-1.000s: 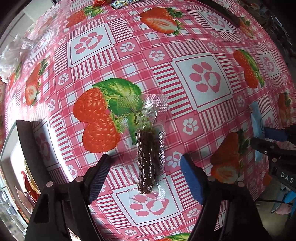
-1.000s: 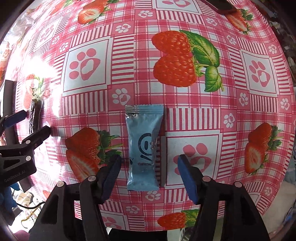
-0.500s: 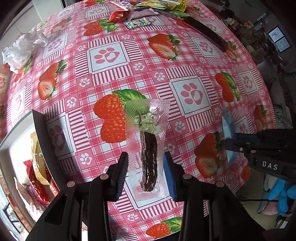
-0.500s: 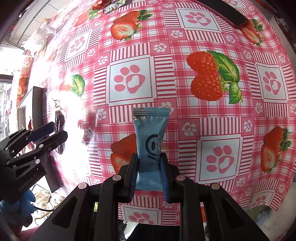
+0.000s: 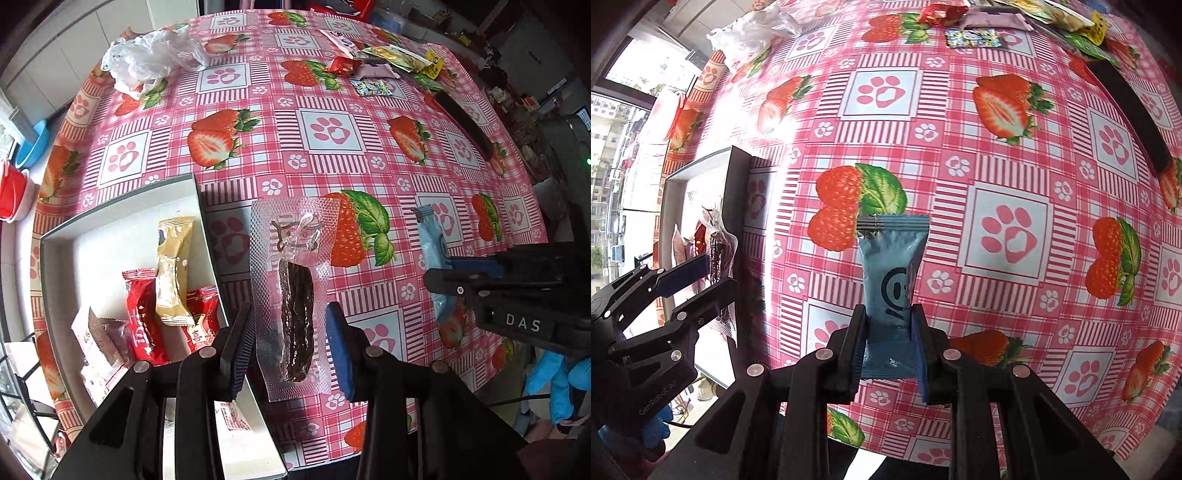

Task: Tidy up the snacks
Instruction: 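Carry the blue packet and jerky stick into the tray and open both tools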

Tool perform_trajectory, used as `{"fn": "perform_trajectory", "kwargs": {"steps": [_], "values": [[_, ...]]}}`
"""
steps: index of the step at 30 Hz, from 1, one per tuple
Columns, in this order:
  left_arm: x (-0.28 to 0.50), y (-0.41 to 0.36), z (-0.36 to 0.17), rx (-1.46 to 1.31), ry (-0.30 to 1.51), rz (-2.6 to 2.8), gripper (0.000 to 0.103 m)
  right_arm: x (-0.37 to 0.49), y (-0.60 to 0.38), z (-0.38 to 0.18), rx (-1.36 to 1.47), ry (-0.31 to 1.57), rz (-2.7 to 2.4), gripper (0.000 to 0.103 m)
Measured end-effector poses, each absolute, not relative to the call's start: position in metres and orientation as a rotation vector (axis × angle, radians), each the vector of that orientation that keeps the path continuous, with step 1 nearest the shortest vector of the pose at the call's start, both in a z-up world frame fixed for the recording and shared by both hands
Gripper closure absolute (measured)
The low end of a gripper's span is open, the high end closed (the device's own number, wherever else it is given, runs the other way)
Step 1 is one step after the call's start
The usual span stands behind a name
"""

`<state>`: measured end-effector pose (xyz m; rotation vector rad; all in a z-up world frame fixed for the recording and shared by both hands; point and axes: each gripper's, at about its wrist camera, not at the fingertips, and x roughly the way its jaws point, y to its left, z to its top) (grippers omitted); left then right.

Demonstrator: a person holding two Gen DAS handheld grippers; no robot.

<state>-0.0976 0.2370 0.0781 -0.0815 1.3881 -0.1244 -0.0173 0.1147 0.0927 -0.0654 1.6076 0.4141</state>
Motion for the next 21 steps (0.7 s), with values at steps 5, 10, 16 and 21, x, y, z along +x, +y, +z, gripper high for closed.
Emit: {"fn": "perform_trajectory", "kwargs": {"steps": [5,10,16,21], "values": [[-0.105,0.278,0.083,-0.147,1.367,-0.033,0.061,-0.015,0.161,0.098,-0.136,1.587,0.504,0.079],[-0.119,0.315,0.081,-0.215,1.369,0.057,0.061,-0.018,0.198,0.095,-0.197,1.574,0.598,0.079],[-0.137,0.348,0.071,-0.275,1.393,0.135,0.061,-0.023,0.245,0.091,-0.249,1.578,0.691,0.079],[-0.146,0.362,0.064,-0.298,1.411,0.171,0.060,-0.034,0.283,0.084,-0.287,1.587,0.751,0.079]]}}
